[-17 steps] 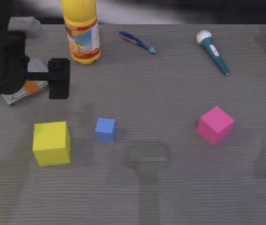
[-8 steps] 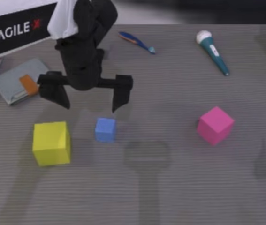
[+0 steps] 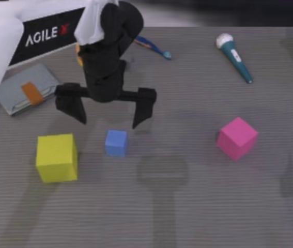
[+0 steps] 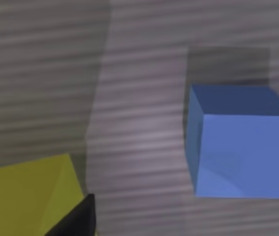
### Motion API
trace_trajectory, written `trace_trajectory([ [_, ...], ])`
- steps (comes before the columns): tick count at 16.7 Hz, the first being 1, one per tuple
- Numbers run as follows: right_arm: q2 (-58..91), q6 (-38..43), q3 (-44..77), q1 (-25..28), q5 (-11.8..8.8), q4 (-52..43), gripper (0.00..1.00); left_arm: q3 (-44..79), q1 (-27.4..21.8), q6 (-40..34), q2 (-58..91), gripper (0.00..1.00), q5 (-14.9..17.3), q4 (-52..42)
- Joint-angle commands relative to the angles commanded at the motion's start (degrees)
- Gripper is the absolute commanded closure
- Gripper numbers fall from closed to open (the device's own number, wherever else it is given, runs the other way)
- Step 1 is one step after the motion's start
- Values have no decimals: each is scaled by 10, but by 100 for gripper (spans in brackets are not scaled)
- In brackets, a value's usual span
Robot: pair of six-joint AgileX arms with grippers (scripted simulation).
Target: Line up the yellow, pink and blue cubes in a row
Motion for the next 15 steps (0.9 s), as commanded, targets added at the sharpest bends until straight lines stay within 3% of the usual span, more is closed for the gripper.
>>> trace_trajectory([
  [4, 0, 0, 0, 0, 0, 0, 0, -18, 2, 2, 8, 0, 0, 24],
  [10, 0, 0, 0, 0, 0, 0, 0, -89, 1, 2, 63, 0, 1, 155],
  [15, 0, 0, 0, 0, 0, 0, 0, -96, 1, 2, 70, 0, 1, 166],
])
